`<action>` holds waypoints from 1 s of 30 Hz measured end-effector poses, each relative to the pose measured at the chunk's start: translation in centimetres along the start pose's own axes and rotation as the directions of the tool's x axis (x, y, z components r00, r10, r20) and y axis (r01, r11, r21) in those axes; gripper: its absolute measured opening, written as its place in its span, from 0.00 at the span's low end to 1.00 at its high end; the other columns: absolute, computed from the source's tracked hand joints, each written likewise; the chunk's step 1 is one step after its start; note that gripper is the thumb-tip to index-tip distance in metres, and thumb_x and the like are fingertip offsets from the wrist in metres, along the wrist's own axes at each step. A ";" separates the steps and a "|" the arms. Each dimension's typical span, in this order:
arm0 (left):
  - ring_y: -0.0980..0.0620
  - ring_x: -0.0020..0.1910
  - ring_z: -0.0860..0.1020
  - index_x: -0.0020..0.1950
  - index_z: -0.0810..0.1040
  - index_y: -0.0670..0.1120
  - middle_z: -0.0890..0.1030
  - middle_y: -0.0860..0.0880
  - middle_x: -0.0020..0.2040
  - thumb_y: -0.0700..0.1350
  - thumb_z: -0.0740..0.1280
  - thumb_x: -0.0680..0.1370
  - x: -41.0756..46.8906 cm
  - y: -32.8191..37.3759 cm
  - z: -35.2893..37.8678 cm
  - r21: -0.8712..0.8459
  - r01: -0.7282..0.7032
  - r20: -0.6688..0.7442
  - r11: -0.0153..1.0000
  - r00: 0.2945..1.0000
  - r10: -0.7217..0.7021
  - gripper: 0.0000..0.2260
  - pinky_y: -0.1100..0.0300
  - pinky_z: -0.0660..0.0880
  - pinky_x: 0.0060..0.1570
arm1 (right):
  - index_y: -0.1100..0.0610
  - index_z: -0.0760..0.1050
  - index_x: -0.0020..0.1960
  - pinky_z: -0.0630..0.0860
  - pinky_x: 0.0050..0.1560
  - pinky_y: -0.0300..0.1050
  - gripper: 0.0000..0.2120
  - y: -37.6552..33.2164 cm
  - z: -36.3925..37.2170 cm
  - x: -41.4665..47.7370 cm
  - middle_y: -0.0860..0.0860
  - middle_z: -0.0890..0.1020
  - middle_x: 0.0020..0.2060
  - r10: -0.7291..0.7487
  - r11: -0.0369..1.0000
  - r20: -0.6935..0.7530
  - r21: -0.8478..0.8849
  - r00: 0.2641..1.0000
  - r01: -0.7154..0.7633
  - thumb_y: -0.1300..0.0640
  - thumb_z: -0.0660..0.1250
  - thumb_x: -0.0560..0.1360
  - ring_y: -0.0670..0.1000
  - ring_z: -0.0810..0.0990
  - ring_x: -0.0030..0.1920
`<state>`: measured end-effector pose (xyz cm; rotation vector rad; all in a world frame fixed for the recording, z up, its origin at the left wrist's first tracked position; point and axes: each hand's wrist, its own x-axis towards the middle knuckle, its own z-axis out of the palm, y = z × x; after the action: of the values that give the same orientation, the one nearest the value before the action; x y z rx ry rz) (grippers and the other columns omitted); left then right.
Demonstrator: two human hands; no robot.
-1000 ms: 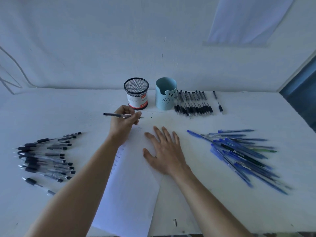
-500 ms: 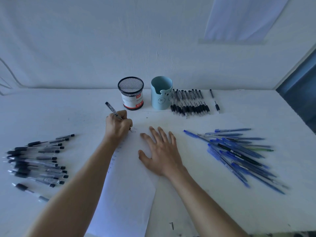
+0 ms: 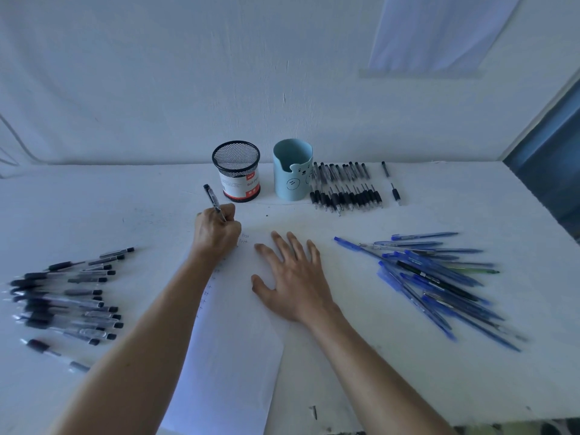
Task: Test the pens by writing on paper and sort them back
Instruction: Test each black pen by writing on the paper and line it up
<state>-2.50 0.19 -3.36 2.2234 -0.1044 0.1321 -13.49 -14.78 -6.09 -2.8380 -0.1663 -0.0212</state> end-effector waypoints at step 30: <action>0.50 0.32 0.55 0.30 0.57 0.46 0.57 0.47 0.30 0.32 0.60 0.63 -0.1 0.0 0.4 0.012 -0.024 -0.002 1.000 1.000 0.024 0.14 0.59 0.52 0.30 | 0.44 0.58 0.77 0.43 0.77 0.63 0.32 -0.1 0.2 0.0 0.51 0.55 0.80 0.001 1.000 -0.024 0.003 1.000 -0.001 0.35 0.48 0.75 0.57 0.50 0.80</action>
<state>-2.60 -0.14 -3.65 2.2341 -0.1300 0.1487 -13.47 -14.68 -6.23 -2.8341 -0.1602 -0.0543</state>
